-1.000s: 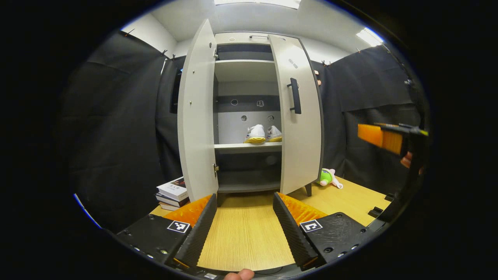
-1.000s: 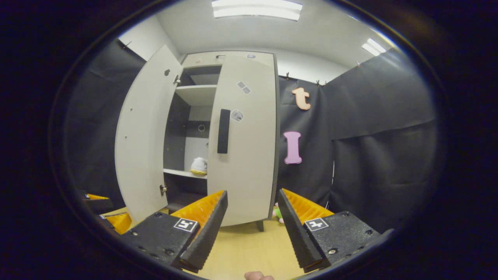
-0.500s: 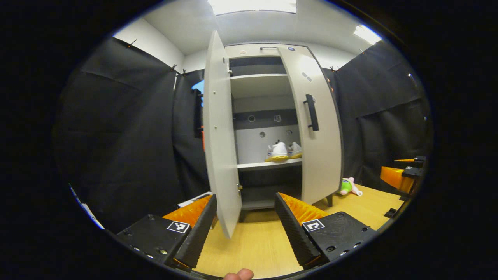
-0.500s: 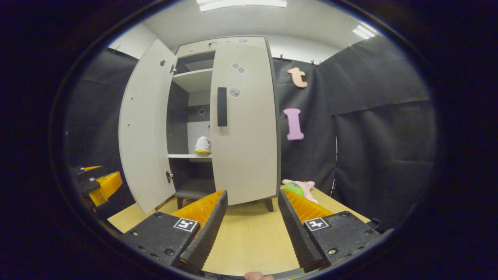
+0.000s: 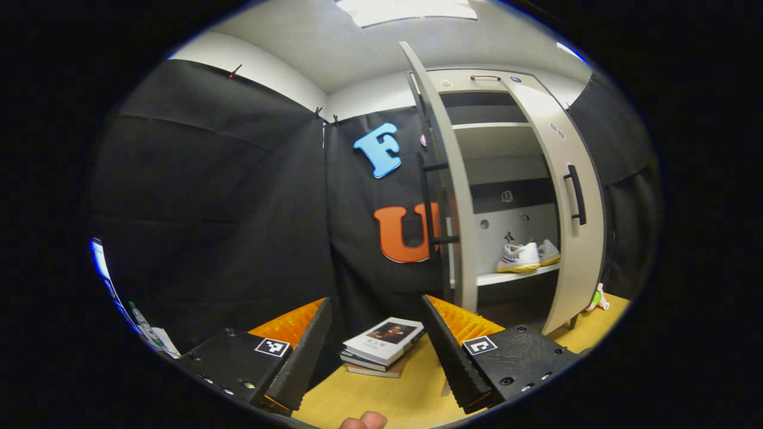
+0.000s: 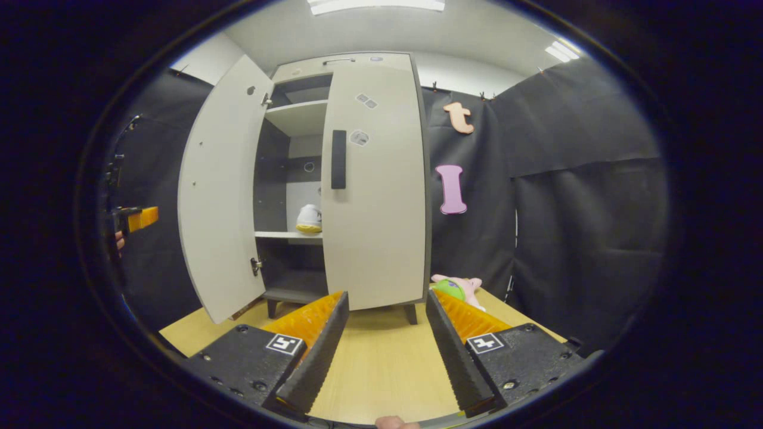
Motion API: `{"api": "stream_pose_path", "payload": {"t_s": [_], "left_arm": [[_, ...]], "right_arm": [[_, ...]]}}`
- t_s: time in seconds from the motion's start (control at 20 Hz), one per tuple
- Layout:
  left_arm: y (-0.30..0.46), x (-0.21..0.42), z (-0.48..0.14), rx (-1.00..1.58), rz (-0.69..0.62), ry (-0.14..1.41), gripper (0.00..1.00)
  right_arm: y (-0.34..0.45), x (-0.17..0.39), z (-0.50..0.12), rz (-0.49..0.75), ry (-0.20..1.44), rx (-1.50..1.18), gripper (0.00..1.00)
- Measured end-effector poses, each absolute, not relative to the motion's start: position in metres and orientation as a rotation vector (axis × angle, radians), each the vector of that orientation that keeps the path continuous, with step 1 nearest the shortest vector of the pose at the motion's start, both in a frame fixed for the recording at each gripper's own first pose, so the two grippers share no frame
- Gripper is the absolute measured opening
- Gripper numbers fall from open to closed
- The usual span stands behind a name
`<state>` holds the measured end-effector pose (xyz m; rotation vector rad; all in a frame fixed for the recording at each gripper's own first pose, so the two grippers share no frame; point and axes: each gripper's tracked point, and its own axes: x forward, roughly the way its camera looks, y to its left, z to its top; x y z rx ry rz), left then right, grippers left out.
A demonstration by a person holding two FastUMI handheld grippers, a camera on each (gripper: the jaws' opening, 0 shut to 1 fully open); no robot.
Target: Grab one shoe with the right hand and put it into the shoe cabinet, grab the other shoe with the left hand and put it into the shoe cabinet; then close the right door with the right hand and the left door with the left hand.
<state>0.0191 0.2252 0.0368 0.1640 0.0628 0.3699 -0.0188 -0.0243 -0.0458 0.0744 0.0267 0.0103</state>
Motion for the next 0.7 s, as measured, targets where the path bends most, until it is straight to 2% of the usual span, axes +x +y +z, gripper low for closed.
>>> {"api": "stream_pose_path", "payload": {"t_s": [0.4,0.7], "left_arm": [[0.261,0.100,0.070,0.087,0.320,0.037,0.90],[0.261,0.132,0.075,0.000,0.277,0.045,0.90]], "right_arm": [[-0.024,-0.010,-0.041,0.005,0.024,0.062,0.86],[-0.023,0.003,-0.033,0.001,0.011,0.047,0.86]]}}
